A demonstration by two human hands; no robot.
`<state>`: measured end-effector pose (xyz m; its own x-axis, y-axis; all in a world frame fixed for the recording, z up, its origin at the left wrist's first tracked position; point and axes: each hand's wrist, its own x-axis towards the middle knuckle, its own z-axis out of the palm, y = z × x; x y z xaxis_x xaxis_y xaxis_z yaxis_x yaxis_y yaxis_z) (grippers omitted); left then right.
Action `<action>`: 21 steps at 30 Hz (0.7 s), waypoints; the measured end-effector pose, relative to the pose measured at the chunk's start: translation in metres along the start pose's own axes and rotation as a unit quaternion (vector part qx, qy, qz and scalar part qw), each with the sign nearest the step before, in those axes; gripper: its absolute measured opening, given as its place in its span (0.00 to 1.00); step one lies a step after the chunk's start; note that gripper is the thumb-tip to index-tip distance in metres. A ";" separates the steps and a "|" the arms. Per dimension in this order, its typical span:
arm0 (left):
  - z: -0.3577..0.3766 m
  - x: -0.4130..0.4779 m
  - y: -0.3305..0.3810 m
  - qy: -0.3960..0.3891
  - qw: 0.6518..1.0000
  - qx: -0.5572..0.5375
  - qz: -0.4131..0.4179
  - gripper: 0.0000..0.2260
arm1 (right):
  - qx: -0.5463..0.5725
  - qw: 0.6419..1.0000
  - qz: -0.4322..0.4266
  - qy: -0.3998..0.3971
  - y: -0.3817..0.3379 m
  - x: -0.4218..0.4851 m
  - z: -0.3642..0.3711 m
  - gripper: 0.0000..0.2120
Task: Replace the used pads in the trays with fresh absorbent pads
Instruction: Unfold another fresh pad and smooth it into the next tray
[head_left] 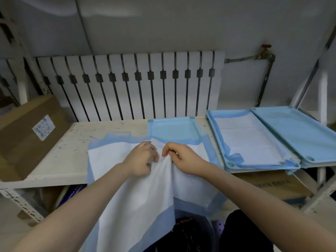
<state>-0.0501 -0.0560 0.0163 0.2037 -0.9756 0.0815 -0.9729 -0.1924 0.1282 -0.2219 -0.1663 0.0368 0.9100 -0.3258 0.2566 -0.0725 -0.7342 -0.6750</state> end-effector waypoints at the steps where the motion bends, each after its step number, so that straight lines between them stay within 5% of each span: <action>1: 0.000 0.001 0.000 0.010 1.000 0.013 0.005 0.11 | 0.017 1.000 0.006 -0.002 -0.003 0.000 0.002 0.14; 5: -0.003 -0.005 -0.009 0.040 0.999 0.020 -0.013 0.05 | 0.063 0.998 0.016 -0.022 -0.012 -0.005 0.008 0.16; 11: -0.014 -0.006 -0.014 0.092 0.976 -0.090 -0.176 0.08 | 0.063 0.998 0.015 0.024 -0.018 -0.011 -0.001 0.04; 15: -0.024 0.001 -0.012 0.104 0.915 -0.273 -0.280 0.14 | -0.043 0.998 -0.041 0.001 -0.026 -0.012 -0.019 0.08; 21: -0.038 0.020 -0.021 0.140 0.833 -0.387 -0.370 0.26 | -0.126 0.985 -0.112 -0.024 -0.037 -0.027 -0.042 0.09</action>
<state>-0.0214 -0.0676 0.0533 0.8389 -0.5369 -0.0894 -0.2306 -0.4994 0.8351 -0.2614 -0.1558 0.0839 0.9326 -0.1154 0.3419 0.0376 -0.9112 -0.4102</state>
